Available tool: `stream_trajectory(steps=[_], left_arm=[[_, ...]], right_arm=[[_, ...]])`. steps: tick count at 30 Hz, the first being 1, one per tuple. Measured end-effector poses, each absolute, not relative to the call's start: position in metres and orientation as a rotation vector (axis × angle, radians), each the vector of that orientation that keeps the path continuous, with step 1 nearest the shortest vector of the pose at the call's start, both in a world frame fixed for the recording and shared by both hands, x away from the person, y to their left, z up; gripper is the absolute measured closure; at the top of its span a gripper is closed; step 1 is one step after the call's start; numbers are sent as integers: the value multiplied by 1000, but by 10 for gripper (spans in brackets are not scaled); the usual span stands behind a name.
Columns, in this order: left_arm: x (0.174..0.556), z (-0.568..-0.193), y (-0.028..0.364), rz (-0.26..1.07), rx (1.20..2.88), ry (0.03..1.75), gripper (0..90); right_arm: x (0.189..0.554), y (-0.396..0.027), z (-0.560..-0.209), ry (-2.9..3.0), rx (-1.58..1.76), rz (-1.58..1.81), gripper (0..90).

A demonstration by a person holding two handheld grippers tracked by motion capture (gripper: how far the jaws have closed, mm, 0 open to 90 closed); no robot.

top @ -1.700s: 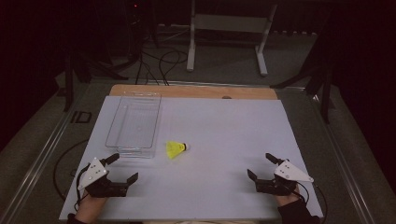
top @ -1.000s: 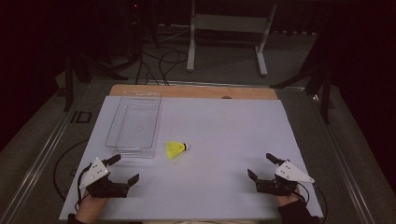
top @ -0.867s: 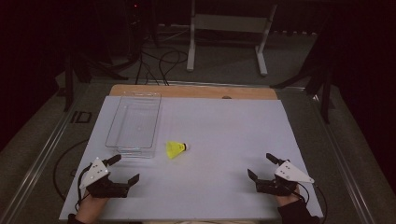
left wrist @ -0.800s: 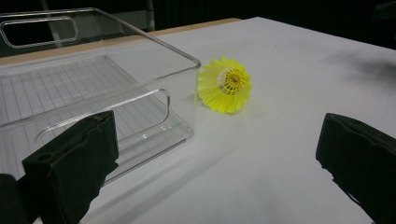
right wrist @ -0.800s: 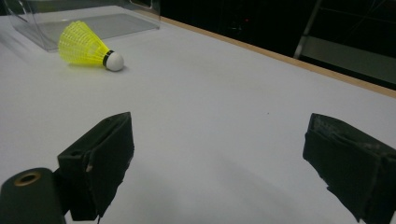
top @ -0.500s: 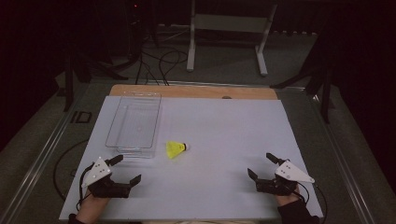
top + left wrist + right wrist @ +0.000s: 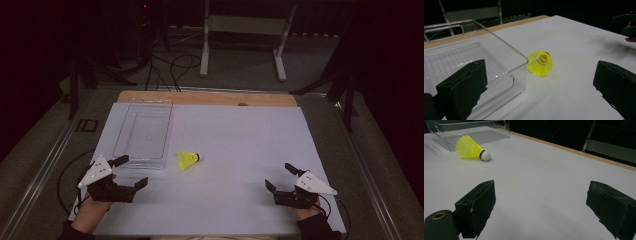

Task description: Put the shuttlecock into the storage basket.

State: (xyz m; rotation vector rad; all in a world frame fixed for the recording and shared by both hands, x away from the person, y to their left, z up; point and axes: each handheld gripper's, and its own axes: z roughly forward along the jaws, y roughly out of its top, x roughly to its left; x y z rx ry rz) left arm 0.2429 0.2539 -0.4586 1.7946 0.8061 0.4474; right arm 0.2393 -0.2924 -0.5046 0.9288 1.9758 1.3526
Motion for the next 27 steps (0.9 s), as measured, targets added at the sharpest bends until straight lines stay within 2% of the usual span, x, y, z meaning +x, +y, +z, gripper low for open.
stream_trajectory(steps=[27], left_arm=[[277,-387,214,438,1850,662,0]], right_arm=[[239,-292,-504,1980,925,1360,88]])
